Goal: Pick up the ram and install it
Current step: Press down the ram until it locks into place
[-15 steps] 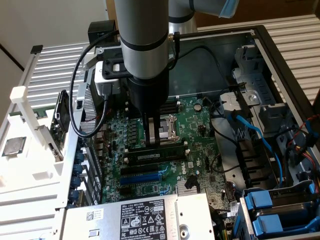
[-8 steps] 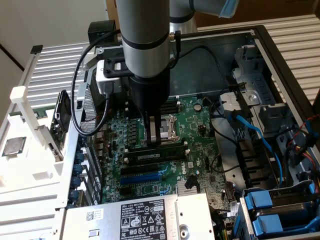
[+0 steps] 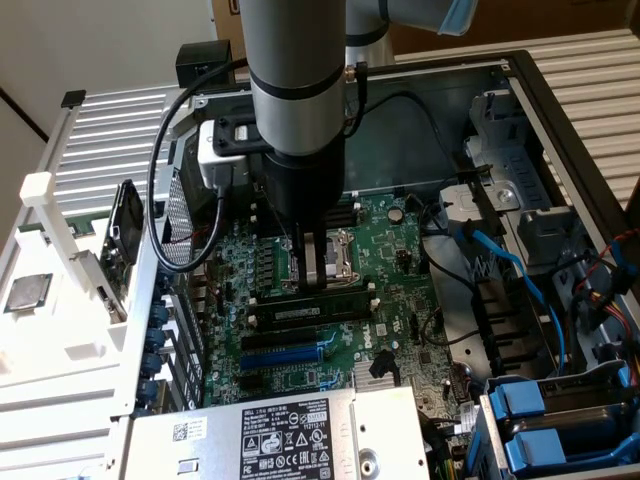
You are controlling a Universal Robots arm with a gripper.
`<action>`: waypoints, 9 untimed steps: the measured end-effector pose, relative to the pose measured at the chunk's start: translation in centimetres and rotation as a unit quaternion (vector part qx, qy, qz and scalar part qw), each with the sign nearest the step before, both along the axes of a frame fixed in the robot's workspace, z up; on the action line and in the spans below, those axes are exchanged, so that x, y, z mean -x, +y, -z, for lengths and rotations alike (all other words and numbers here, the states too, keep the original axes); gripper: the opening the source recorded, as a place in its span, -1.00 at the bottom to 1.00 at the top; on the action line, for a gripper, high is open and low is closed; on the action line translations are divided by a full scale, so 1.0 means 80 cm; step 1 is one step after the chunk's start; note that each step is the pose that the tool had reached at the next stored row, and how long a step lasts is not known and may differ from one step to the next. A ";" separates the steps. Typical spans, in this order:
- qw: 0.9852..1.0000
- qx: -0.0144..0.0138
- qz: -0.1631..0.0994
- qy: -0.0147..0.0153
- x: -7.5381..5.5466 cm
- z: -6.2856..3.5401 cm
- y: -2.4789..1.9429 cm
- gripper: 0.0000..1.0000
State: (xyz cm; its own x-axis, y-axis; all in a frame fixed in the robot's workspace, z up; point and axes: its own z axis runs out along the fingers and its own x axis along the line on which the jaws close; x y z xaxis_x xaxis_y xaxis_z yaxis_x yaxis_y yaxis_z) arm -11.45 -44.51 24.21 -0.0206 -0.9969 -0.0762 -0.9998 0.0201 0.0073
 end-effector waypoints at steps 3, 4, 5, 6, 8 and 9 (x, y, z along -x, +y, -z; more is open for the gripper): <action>1.000 0.000 0.000 0.000 -0.002 0.000 0.0000 -0.79; 1.000 0.000 0.000 0.000 -0.002 0.000 0.0000 -0.79; 1.000 0.000 0.000 0.000 -0.003 0.001 0.0000 -0.79; 1.000 0.000 0.000 0.000 -0.003 0.001 0.0000 -0.79; 1.000 0.000 0.000 0.000 -0.004 0.002 0.0002 -0.79; 1.000 0.000 0.000 0.000 -0.004 0.002 0.0002 -0.79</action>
State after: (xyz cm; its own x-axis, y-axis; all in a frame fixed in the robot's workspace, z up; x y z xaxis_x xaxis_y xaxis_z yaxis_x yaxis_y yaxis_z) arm -11.15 -44.49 24.01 -0.0205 -0.9969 -0.0763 -0.9998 0.0200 0.0072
